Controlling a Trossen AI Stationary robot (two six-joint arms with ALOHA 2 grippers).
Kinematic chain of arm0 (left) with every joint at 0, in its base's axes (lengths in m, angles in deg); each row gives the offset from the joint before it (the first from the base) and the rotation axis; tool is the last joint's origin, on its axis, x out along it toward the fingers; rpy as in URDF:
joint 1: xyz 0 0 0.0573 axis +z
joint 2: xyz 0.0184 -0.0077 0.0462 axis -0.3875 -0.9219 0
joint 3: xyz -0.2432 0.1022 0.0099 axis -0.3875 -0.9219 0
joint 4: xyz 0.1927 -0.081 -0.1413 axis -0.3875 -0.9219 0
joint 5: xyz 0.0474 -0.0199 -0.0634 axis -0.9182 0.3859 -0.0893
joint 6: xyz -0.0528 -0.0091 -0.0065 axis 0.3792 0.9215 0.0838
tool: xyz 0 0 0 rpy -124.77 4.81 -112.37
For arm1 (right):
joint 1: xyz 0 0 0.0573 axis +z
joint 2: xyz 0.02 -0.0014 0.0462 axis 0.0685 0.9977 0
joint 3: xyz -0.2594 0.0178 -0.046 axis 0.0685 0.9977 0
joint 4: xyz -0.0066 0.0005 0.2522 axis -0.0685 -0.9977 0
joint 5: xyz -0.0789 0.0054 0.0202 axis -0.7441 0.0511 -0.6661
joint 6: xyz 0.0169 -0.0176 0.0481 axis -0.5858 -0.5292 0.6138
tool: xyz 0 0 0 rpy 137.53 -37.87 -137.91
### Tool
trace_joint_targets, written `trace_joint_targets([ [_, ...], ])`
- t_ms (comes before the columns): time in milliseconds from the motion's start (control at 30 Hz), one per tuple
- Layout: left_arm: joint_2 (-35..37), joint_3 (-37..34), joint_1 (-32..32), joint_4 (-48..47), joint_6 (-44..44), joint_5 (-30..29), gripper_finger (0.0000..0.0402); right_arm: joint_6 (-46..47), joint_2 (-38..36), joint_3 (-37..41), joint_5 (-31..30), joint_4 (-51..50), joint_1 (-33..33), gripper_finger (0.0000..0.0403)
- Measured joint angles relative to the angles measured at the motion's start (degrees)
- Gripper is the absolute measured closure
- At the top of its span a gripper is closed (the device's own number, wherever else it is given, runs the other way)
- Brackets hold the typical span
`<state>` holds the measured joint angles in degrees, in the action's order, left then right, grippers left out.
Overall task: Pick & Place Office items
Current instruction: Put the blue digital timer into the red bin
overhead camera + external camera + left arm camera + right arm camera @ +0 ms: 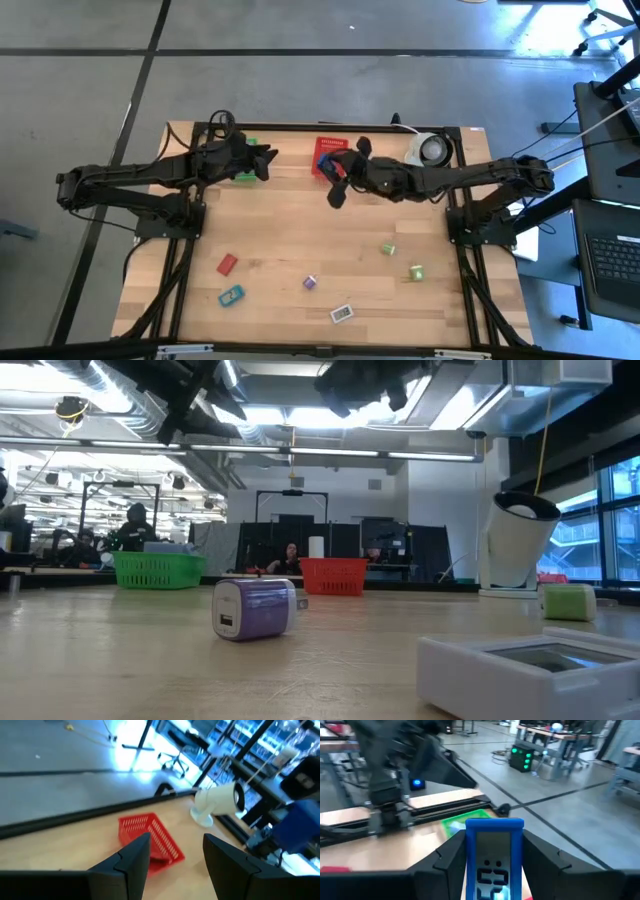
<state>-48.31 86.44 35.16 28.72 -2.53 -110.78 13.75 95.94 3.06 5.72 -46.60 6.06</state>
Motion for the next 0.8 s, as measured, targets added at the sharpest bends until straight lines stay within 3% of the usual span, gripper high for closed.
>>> trace_joint_targets([
  [400, 0.0, 0.0, 1.4, 8.2, -15.6, -6.4, 0.0224, 1.2, 3.5, -0.1, 1.1, 0.0, -7.2, 0.0241],
  [667, 0.0, 0.0, 4.4, 9.7, -20.6, -6.0, 0.0224, 10.4, 13.9, -0.1, 1.5, -0.2, -12.4, 0.024],
  [800, 0.0, 0.0, 5.5, 9.1, -19.8, -1.8, 0.0224, 17.0, 17.9, -0.1, 1.9, -1.0, -14.9, 0.024],
])
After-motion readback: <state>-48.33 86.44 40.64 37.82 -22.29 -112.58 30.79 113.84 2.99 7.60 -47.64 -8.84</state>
